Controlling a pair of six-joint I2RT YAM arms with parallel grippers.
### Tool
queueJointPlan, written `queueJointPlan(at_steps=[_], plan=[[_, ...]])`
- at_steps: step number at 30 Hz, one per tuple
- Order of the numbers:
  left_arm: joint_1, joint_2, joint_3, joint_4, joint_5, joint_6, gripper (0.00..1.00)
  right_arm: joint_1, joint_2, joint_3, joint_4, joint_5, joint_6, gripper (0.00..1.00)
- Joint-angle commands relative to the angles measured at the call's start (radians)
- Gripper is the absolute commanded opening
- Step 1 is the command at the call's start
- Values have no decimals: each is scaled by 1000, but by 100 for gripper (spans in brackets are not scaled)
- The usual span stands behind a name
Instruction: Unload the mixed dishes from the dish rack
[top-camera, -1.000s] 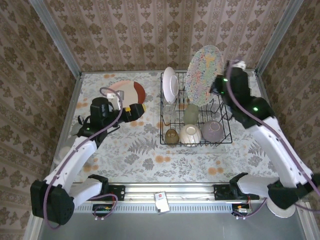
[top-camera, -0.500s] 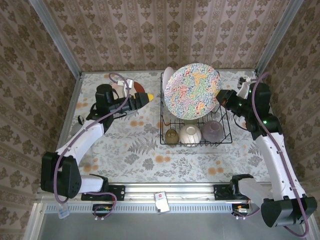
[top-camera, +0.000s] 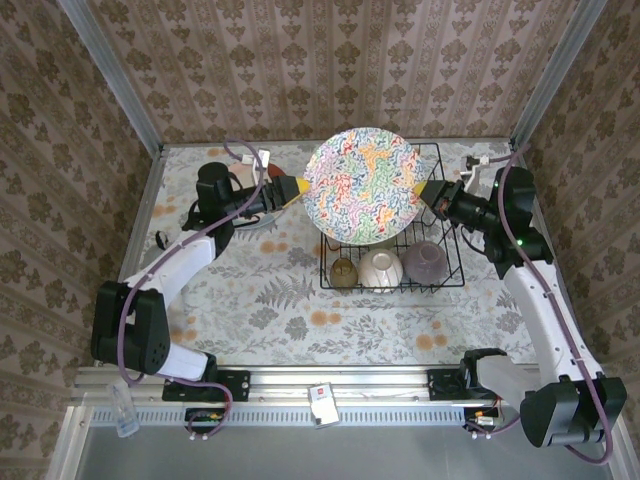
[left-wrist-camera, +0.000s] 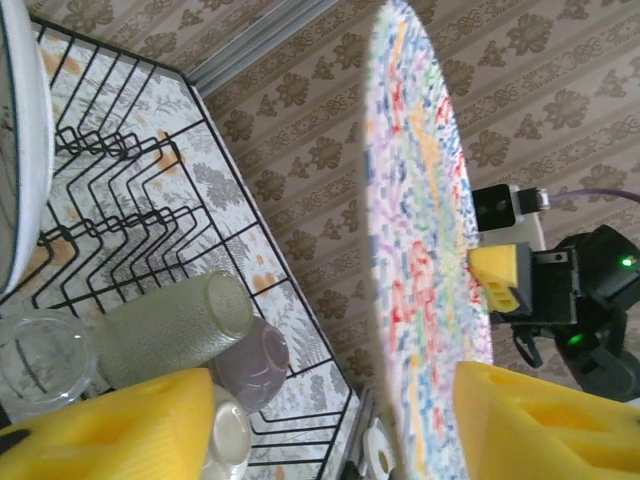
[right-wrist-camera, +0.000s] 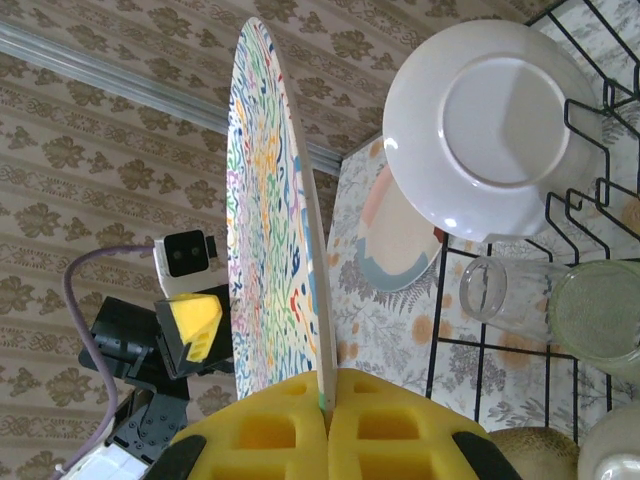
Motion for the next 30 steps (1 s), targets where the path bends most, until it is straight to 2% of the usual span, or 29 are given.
queueJointPlan(at_steps=[1,13,18,26,27,30], plan=[[-14,10,26,68,17,-32,58,-2,-4,0,107,-62,27,0],[-39,22,23,91,3,-64,22,7,15,-11,128,-69,28,0],[-42,20,16,107,-10,-102,2,13,21,-11,124,-66,18,0],[-43,-14,-30,147,-93,-165,0,24,30,-13,133,-67,11,0],[-41,-22,-37,156,-104,-174,0,24,31,-11,133,-70,9,5],[-27,-53,-58,169,-162,-195,0,32,27,-8,108,-53,-18,59]])
